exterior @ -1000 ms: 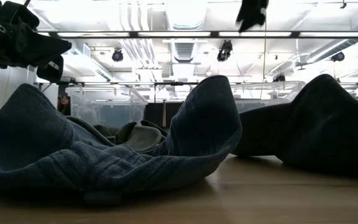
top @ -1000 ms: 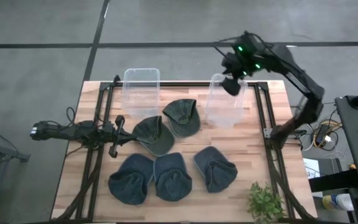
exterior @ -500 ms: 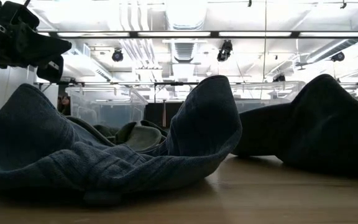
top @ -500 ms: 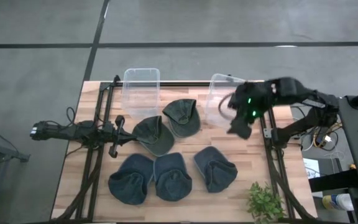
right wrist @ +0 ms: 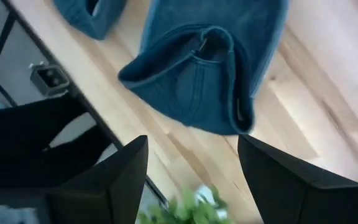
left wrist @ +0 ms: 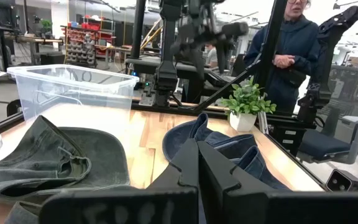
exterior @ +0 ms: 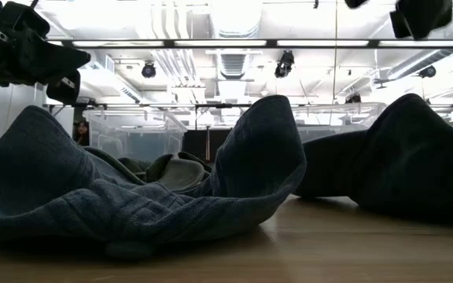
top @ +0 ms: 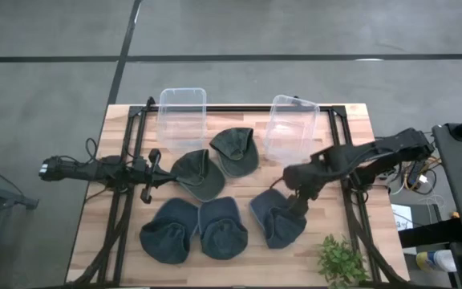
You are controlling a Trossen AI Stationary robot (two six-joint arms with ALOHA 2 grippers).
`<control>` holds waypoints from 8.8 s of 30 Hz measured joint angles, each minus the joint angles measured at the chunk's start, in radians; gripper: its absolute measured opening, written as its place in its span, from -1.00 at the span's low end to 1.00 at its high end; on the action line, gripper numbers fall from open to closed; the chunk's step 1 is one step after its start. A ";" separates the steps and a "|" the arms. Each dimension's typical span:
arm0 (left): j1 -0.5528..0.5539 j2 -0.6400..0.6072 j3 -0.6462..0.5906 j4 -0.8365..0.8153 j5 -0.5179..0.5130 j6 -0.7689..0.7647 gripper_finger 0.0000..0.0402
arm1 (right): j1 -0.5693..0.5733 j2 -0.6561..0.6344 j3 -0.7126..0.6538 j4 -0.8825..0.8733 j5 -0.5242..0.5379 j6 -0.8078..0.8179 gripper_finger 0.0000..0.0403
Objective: Pick & Place hat
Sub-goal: Put the right blue cap into the right transparent bin
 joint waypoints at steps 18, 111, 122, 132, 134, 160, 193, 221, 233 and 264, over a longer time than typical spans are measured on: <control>0.000 0.012 0.000 0.001 0.000 0.000 -1.00 | 0.015 0.204 -0.295 0.403 0.124 0.252 0.20; 0.000 0.012 0.000 0.000 0.000 0.000 -1.00 | -0.182 0.192 0.685 -0.423 1.092 0.203 -0.94; 0.000 0.012 0.000 0.000 0.000 0.000 -1.00 | -0.436 0.140 0.586 -0.424 1.051 0.179 -0.94; 0.000 0.012 0.000 0.000 0.000 0.000 -1.00 | -0.607 0.136 0.418 -0.393 0.830 0.154 -0.94; 0.000 0.012 0.000 0.000 0.000 0.000 -1.00 | -0.632 0.136 0.391 -0.353 0.789 0.113 -0.94; 0.000 0.012 0.000 0.000 0.000 0.000 -1.00 | -0.708 0.136 0.101 -0.127 0.650 0.117 -0.94; 0.000 0.012 0.000 0.000 0.000 0.000 -1.00 | -0.553 0.109 0.272 -0.127 0.432 -0.317 0.21; 0.001 0.012 0.000 0.057 -0.054 0.018 -1.00 | -0.215 0.119 0.272 0.279 0.391 -0.153 0.15; 0.000 0.014 0.006 0.472 -0.082 -0.672 -1.00 | -0.136 0.119 0.259 0.294 0.415 -0.080 0.15; 0.000 0.449 0.553 0.010 -0.111 -0.795 -0.89 | -0.113 0.119 0.216 0.455 0.528 -0.032 0.15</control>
